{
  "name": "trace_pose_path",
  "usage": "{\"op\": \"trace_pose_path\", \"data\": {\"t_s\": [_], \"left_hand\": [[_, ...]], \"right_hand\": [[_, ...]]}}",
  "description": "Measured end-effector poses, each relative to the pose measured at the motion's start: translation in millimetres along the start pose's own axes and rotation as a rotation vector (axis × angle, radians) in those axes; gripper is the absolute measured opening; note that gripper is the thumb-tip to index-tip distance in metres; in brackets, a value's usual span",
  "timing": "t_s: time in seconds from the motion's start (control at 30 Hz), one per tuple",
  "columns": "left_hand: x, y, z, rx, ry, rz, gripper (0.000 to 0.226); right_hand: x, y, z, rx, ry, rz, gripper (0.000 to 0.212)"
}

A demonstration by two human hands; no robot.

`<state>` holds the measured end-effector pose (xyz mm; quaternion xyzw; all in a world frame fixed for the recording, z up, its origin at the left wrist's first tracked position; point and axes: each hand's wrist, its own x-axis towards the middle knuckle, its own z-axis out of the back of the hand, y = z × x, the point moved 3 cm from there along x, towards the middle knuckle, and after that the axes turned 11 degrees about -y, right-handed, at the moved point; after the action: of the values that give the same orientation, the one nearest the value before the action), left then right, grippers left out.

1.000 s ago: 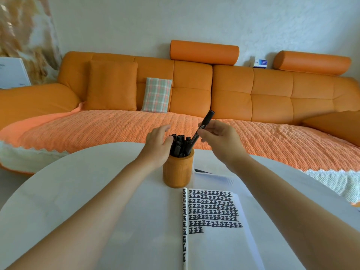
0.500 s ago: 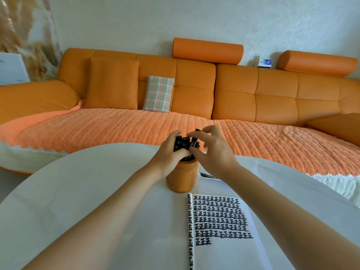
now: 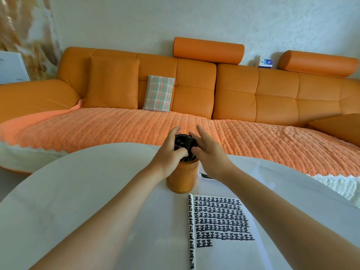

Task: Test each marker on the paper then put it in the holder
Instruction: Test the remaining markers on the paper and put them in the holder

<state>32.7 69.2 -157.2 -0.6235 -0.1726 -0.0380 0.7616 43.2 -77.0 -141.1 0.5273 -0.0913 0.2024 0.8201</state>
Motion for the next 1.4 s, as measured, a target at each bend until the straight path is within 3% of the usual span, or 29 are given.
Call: {"op": "trace_pose_path", "data": {"t_s": [0.13, 0.23, 0.3, 0.37, 0.47, 0.57, 0.7, 0.83, 1.03, 1.27, 1.4], "left_hand": [[3, -13, 2, 0.084, -0.051, -0.147, 0.067], [9, -17, 2, 0.233, -0.081, -0.2, 0.046], [11, -17, 0, 0.375, -0.035, -0.225, 0.038], [13, -20, -1, 0.484, -0.019, -0.227, 0.039], [13, -31, -8, 0.61, -0.044, -0.255, 0.05], [15, -33, -18, 0.842, 0.001, -0.213, 0.067], [20, -33, -18, 0.73, 0.022, -0.228, 0.034], [21, -32, -13, 0.609, 0.045, -0.233, 0.023], [19, -29, -17, 0.639, -0.1, -0.382, 0.01], [17, -36, -14, 0.92, 0.009, -0.397, 0.054], [5, -56, -15, 0.813, -0.097, -0.616, 0.046]], "right_hand": [[-3, -7, 1, -0.102, 0.145, 0.032, 0.084], [0, -12, 7, -0.015, 0.154, 0.003, 0.093], [4, -13, 17, -0.046, 0.041, -0.007, 0.082], [10, -19, 32, -0.27, -0.078, -0.018, 0.062], [17, -40, 46, -0.578, 0.052, -0.087, 0.043], [19, -58, 51, -0.696, 0.208, -0.188, 0.032], [21, -68, 46, -0.827, 0.325, -0.194, 0.034], [22, -75, 44, -0.929, 0.362, -0.191, 0.026], [21, -68, 47, -0.892, 0.334, -0.164, 0.023], [11, -42, 64, -0.736, 0.166, -0.098, 0.02], [-5, -17, 72, -0.679, 0.109, -0.044, 0.027]]}}
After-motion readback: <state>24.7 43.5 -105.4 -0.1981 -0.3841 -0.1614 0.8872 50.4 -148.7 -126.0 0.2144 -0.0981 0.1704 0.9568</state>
